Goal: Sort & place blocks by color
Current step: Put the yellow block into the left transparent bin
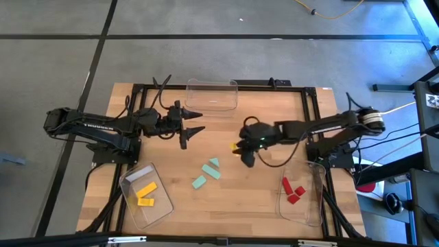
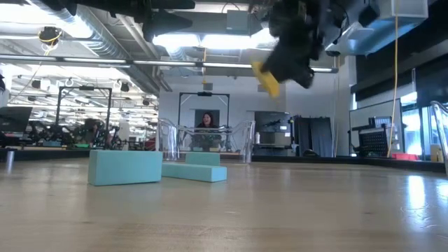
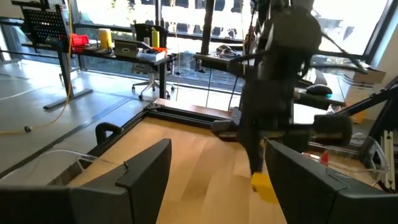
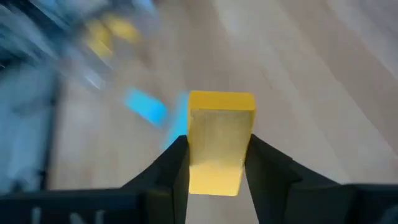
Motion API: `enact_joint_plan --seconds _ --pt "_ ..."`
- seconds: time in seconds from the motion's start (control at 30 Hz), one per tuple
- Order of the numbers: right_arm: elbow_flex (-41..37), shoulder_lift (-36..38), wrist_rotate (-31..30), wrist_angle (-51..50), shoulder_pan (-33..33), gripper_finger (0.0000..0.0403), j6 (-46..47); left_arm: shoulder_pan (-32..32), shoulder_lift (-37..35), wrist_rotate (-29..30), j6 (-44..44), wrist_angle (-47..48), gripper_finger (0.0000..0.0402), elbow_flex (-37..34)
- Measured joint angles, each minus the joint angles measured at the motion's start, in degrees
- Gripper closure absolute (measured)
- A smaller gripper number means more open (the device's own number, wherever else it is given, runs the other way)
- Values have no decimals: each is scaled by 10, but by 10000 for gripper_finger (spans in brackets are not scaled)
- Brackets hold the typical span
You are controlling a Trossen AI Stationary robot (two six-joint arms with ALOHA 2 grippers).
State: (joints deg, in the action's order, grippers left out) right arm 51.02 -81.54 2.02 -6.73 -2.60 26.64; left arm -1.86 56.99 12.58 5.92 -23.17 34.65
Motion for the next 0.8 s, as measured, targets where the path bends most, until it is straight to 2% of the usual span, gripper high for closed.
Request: enact_joint_plan --seconds 0.13,0.23,0.4,0.5,0.8 --pt "-56 28 11 191 21 281 1 0 0 -4 23 1 150 0" --pt "-62 29 11 272 32 281 -4 0 0 -25 75 1 150 0" --pt "-34 29 11 290 44 281 -47 -1 0 -84 211 0 150 0" --pt "-18 29 14 289 45 281 -64 -1 0 -109 262 0 150 0" --pt "-15 28 37 282 45 281 -70 -1 0 -77 254 0 150 0"
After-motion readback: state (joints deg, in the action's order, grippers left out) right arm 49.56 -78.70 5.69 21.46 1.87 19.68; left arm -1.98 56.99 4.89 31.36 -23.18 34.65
